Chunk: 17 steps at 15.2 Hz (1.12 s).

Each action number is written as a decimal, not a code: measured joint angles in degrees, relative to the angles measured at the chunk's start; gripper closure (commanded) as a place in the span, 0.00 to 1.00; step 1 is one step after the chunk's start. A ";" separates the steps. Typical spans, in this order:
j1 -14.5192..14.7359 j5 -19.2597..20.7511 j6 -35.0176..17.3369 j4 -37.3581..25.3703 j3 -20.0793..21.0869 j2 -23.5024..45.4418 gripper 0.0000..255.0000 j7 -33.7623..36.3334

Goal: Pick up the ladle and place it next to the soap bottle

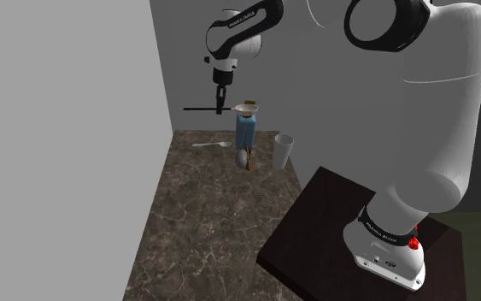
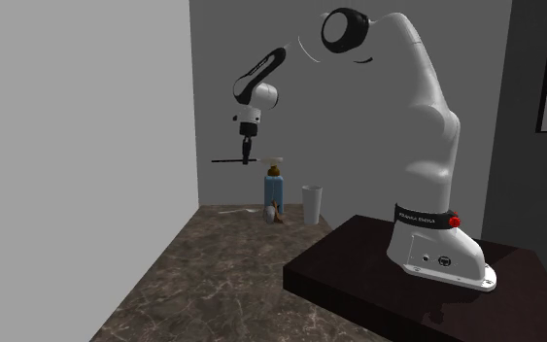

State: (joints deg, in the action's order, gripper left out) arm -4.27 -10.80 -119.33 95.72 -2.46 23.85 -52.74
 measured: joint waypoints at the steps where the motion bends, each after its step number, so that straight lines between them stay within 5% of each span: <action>1: -0.03 -0.08 -0.69 0.55 0.01 0.16 1.00 -0.17; 17: -0.25 -1.42 -10.44 4.50 0.56 6.08 1.00 -2.20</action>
State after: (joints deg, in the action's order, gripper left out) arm -4.53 -12.22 -129.76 100.22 -1.90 29.93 -54.93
